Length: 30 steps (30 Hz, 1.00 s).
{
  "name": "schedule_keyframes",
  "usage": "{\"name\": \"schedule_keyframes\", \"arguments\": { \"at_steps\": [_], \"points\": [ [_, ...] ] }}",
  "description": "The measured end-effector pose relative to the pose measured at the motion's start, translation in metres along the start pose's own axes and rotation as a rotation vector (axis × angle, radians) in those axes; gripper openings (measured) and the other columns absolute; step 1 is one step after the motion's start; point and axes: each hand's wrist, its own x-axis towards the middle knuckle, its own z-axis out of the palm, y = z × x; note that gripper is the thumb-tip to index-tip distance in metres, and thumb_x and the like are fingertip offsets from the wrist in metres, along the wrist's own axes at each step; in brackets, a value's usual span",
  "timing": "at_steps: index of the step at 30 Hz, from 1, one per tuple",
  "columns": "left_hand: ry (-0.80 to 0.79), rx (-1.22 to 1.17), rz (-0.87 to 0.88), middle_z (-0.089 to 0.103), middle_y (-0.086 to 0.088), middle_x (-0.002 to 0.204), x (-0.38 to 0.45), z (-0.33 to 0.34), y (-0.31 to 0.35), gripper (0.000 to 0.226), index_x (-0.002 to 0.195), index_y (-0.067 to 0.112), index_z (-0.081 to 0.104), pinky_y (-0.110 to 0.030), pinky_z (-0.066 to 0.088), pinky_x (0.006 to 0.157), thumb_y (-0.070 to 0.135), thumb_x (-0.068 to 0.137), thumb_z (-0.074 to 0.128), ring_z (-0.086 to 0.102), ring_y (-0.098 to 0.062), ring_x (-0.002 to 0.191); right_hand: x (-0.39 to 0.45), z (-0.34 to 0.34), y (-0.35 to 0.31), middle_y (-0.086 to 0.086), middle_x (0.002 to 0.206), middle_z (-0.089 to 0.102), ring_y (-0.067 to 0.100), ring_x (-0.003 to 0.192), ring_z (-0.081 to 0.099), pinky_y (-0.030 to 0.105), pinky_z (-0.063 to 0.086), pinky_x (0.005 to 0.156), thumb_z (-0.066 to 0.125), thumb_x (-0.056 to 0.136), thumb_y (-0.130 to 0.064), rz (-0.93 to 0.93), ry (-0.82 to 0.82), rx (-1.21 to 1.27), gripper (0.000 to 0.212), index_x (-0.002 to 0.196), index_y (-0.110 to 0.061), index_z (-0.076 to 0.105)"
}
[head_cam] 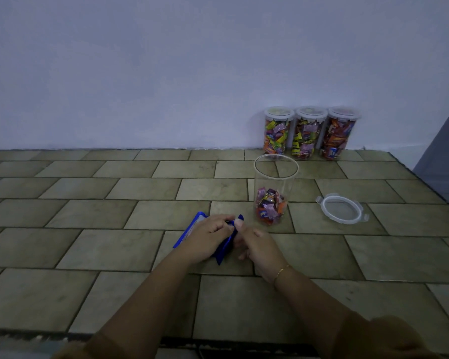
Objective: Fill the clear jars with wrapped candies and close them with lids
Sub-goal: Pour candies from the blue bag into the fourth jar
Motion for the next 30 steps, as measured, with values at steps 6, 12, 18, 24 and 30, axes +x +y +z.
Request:
{"name": "schedule_keyframes", "arguments": {
  "at_steps": [6,12,18,24,30],
  "points": [
    [-0.029,0.120,0.018,0.049,0.016,0.135,-0.0043,-0.0015,0.0029,0.021,0.086,0.019,0.067,-0.031,0.035,0.108,0.029,0.095,0.051,0.045,0.003,0.119,0.0021,-0.0014,0.0010,0.002,0.072,0.058,0.012,0.066,0.054,0.023,0.047,0.055,0.053,0.094,-0.033,-0.016,-0.033,-0.045,0.027,0.078,-0.015,0.063],
    [0.020,0.150,0.037,0.051,0.015,0.132,-0.0050,0.0019,0.0024,0.025,0.075,0.030,0.059,-0.026,0.032,0.106,0.022,0.096,0.048,0.045,0.002,0.118,0.0046,0.0010,0.0073,0.006,0.074,0.062,0.014,0.063,0.058,0.028,0.051,0.063,0.049,0.096,-0.019,-0.024,-0.007,-0.091,0.026,0.071,-0.014,0.057],
    [-0.002,0.181,0.029,0.050,0.012,0.136,-0.0044,0.0028,0.0019,0.023,0.079,0.018,0.064,-0.029,0.035,0.107,0.021,0.095,0.047,0.045,0.003,0.118,0.0003,0.0018,0.0080,0.003,0.074,0.063,0.013,0.069,0.057,0.025,0.049,0.065,0.051,0.092,-0.011,-0.062,0.000,-0.145,0.019,0.076,-0.016,0.060],
    [-0.034,0.207,0.027,0.046,0.013,0.140,-0.0025,0.0040,0.0038,0.024,0.078,0.020,0.062,-0.016,0.031,0.102,0.021,0.096,0.046,0.041,0.006,0.118,-0.0012,0.0014,0.0065,0.000,0.072,0.058,0.010,0.066,0.052,0.018,0.044,0.060,0.050,0.091,-0.009,-0.073,-0.006,-0.213,0.018,0.077,-0.017,0.058],
    [-0.084,0.137,-0.032,0.047,0.012,0.140,-0.0018,0.0021,0.0068,0.022,0.088,0.015,0.065,-0.022,0.035,0.102,0.021,0.096,0.046,0.044,0.004,0.117,-0.0038,0.0009,0.0032,-0.002,0.072,0.054,0.005,0.063,0.048,0.009,0.037,0.051,0.049,0.091,-0.010,-0.084,0.000,-0.290,0.016,0.078,-0.015,0.055]
  ]
}}
